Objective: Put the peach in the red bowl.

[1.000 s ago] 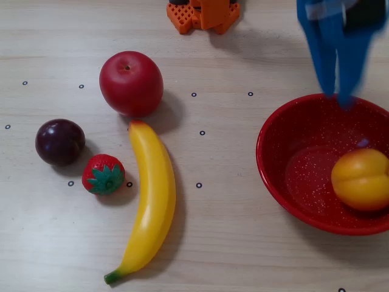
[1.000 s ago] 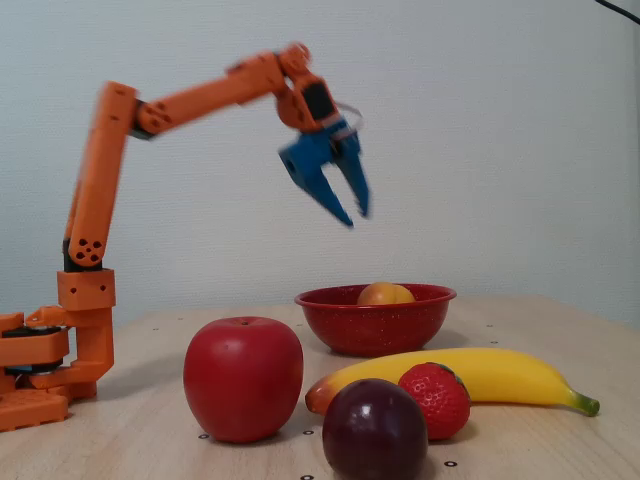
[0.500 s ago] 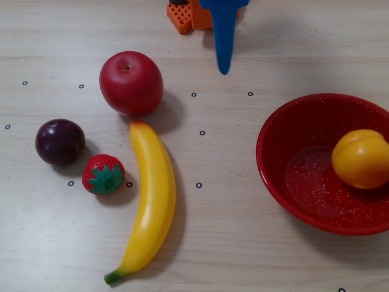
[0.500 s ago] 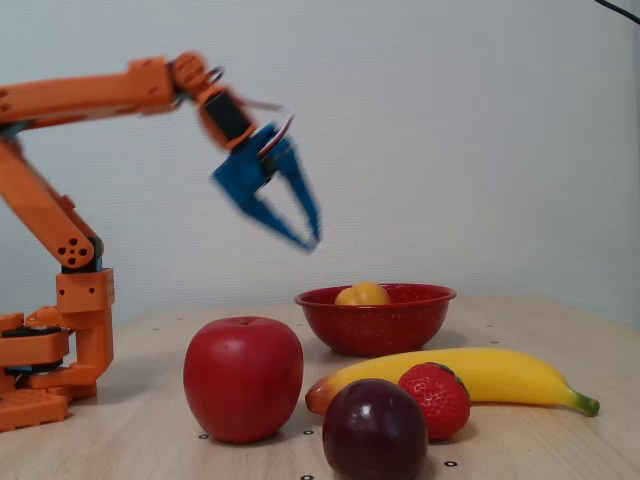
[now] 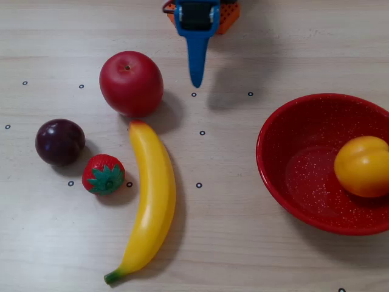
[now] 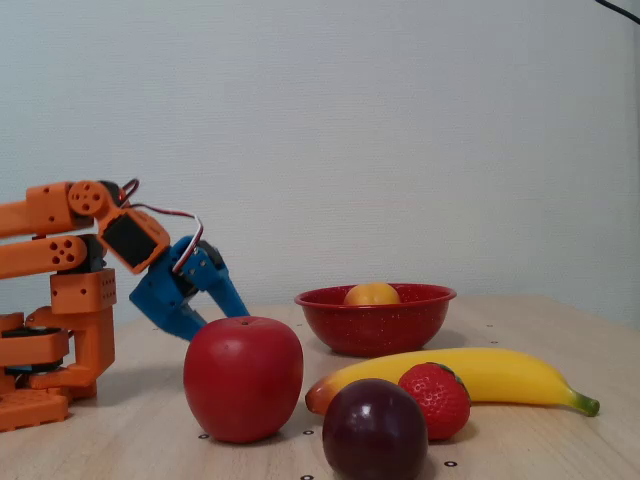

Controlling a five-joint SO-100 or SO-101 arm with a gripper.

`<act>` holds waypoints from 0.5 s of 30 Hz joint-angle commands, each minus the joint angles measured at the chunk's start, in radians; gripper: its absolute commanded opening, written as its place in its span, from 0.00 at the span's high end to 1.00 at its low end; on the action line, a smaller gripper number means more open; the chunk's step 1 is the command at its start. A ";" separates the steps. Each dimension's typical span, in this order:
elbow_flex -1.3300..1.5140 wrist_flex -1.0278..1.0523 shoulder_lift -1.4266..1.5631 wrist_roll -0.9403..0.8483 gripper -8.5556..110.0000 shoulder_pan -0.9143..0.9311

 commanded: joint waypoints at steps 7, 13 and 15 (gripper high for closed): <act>0.038 -0.008 0.071 -0.063 0.93 -0.048; 0.038 -0.009 0.071 -0.126 0.93 -0.044; 0.038 -0.009 0.071 -0.127 0.93 -0.046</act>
